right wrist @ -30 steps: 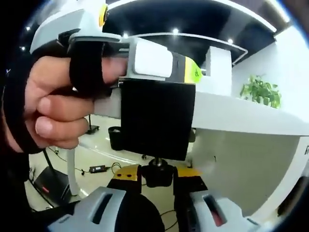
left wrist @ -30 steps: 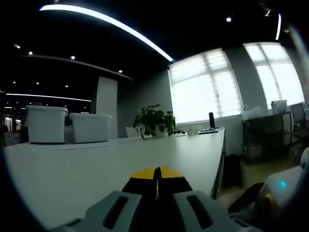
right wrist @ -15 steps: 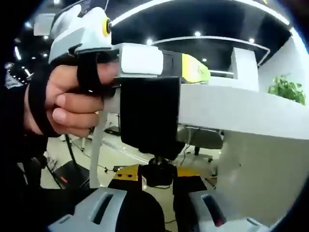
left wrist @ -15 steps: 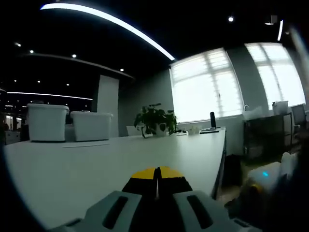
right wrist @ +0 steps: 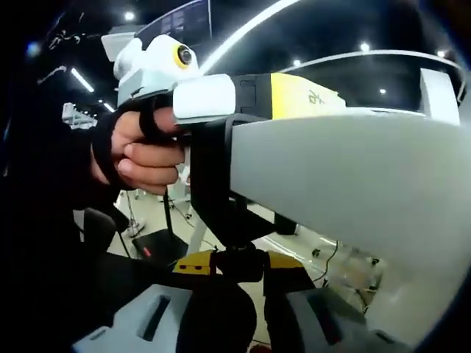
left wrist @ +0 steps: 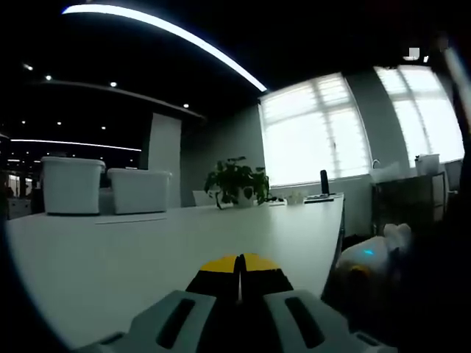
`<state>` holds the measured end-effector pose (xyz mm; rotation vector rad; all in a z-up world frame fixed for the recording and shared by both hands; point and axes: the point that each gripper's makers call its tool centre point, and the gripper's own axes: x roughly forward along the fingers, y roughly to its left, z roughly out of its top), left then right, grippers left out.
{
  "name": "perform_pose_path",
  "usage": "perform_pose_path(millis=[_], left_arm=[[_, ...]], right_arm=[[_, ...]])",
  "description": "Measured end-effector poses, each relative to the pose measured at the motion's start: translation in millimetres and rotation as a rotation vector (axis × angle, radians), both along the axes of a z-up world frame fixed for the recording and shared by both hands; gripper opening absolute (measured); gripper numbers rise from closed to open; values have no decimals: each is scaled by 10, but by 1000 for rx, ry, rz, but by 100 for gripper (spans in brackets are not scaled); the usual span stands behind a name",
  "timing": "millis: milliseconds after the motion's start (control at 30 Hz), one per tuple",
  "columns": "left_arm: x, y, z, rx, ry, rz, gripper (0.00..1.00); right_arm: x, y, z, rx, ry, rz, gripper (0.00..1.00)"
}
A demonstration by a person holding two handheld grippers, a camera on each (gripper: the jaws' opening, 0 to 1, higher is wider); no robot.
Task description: Clamp the fixed fixture on the desktop, loosen the retaining clip, secure it to the edge of the desk, and tighten the retaining clip.
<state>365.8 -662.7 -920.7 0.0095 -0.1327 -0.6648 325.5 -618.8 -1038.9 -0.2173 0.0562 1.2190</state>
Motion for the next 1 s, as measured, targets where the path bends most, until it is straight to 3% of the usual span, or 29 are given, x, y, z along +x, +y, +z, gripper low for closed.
perform_pose_path(millis=[33, 233, 467, 633, 733, 900, 1000], left_arm=[[0, -2, -2, -1, 4, -1, 1], [3, -7, -8, -2, 14, 0, 1], [3, -12, -3, -2, 10, 0, 1], [1, -20, 7, 0, -2, -6, 1], [0, -19, 6, 0, -4, -6, 1], [-2, -11, 3, 1, -7, -5, 1], [-9, -9, 3, 1, -11, -7, 1]], right_arm=[[-15, -16, -29, 3, 28, -16, 22], [21, -20, -54, 22, 37, -21, 23], [-45, -97, -23, 27, 83, -144, 27], [-154, -142, -57, 4, 86, -271, 37], [-206, -164, -49, -27, 34, -397, 42], [-178, -190, -97, -31, 44, -586, 44], [-148, -224, -58, 14, 66, -696, 45]])
